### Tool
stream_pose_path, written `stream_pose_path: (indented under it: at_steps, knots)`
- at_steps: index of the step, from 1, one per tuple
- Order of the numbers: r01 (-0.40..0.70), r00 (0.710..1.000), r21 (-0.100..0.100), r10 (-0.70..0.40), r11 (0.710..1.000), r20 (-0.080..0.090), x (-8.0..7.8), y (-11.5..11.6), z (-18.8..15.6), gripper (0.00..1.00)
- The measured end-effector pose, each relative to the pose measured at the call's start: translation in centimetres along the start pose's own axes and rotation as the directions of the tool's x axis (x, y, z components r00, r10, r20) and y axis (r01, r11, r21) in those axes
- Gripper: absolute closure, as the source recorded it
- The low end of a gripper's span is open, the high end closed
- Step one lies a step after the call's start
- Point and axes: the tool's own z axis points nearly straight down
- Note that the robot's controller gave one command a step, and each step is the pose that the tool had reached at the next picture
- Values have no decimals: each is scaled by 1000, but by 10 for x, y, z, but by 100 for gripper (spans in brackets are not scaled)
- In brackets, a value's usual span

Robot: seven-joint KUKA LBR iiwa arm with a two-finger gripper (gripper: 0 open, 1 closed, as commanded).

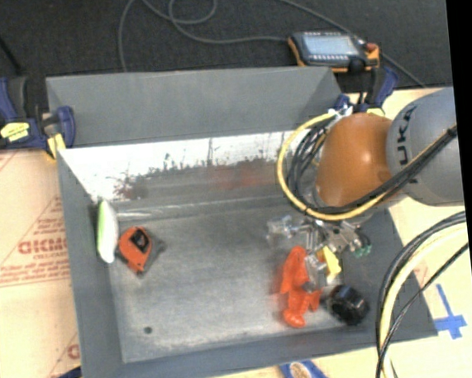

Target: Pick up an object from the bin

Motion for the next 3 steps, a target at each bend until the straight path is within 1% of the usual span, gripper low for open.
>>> stream_pose_path:
  at_steps: [1,2,3]
  knots:
    - [153,988,3,-153,988,0,-4,19,-8,0]
    - [384,923,2,-384,923,0,8,33,14,0]
    - [535,845,3,-535,845,-2,3,47,14,100]
